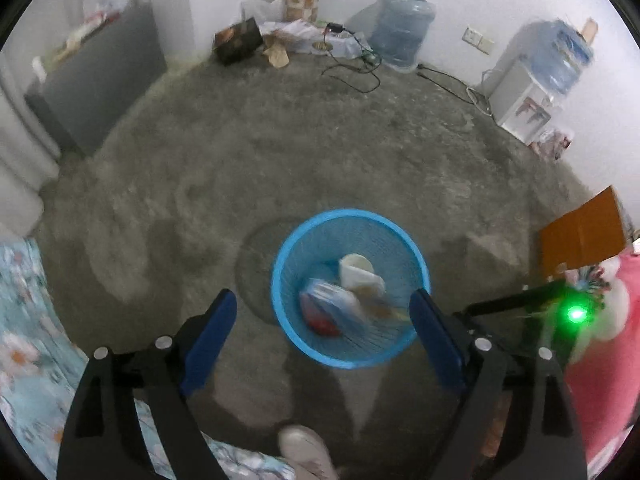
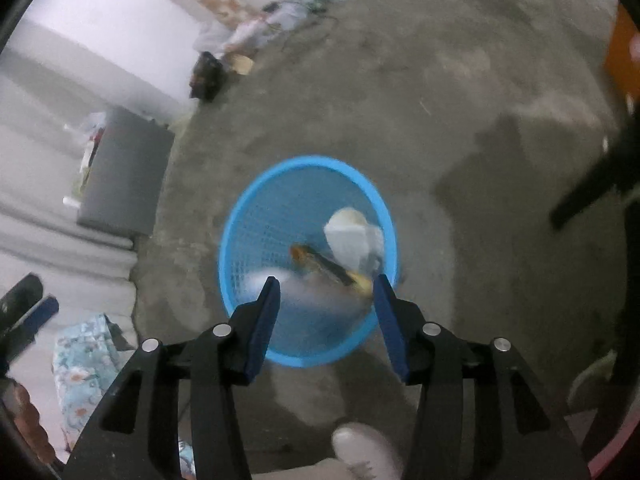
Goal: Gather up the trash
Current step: 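Open both grippers over the blue wastebasket to drop the box and packet, then move both grippers back toward the trash pile on the bedspread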
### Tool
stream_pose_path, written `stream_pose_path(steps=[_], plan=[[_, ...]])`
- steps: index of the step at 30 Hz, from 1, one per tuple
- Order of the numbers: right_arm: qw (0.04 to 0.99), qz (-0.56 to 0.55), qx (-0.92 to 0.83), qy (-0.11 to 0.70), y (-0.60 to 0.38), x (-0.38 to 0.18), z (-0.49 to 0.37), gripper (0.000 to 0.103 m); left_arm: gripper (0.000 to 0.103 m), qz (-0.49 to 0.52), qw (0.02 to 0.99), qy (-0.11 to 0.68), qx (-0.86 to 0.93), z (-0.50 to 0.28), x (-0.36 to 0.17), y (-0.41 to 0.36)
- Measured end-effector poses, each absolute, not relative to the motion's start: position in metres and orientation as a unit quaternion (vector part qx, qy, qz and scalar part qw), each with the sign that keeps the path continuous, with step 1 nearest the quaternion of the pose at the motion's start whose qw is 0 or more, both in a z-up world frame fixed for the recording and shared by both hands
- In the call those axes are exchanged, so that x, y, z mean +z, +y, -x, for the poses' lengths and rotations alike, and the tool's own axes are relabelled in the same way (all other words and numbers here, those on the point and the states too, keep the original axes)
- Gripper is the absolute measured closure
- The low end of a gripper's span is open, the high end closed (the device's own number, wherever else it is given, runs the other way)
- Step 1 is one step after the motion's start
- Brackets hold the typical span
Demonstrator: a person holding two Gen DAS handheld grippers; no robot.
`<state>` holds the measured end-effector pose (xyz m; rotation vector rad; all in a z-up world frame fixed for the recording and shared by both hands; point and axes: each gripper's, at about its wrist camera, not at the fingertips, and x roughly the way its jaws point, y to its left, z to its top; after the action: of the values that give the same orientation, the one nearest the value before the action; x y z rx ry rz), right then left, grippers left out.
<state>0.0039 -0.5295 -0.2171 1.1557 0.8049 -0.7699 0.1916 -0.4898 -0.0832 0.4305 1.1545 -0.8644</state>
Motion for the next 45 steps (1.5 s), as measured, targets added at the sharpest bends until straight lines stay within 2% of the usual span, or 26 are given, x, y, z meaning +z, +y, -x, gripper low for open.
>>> stream_pose_path(steps=[8, 13, 18, 21, 26, 39, 45], plan=[[0.702, -0.522, -0.333, 0.353, -0.506, -0.202, 0.013, 0.055, 0.017, -0.198, 0.751, 0.490, -0.396, -0.195, -0.044, -0.438], [0.729, -0.487, -0.327, 0.353, -0.485, -0.166, 0.000, 0.044, 0.017, -0.179, 0.765, 0.466, -0.407, -0.191, -0.003, -0.382], [0.781, -0.404, -0.310, 0.360, -0.446, -0.108, -0.022, 0.030, 0.017, -0.146, 0.786, 0.443, -0.406, -0.178, 0.040, -0.303], [0.818, -0.342, -0.286, 0.363, -0.414, -0.071, -0.036, 0.025, 0.014, -0.110, 0.805, 0.423, -0.401, -0.167, 0.064, -0.249], [0.861, -0.281, -0.231, 0.356, -0.369, -0.031, -0.050, 0.023, 0.011, -0.062, 0.854, 0.368, -0.364, -0.145, 0.091, -0.154], [0.907, -0.204, -0.063, 0.363, -0.261, 0.012, -0.081, 0.023, 0.010, 0.050, 0.923, 0.326, -0.198, -0.091, 0.088, 0.059], [0.909, -0.180, 0.007, 0.377, -0.210, 0.018, -0.095, 0.023, 0.010, 0.109, 0.926, 0.336, -0.131, -0.071, 0.062, 0.132]])
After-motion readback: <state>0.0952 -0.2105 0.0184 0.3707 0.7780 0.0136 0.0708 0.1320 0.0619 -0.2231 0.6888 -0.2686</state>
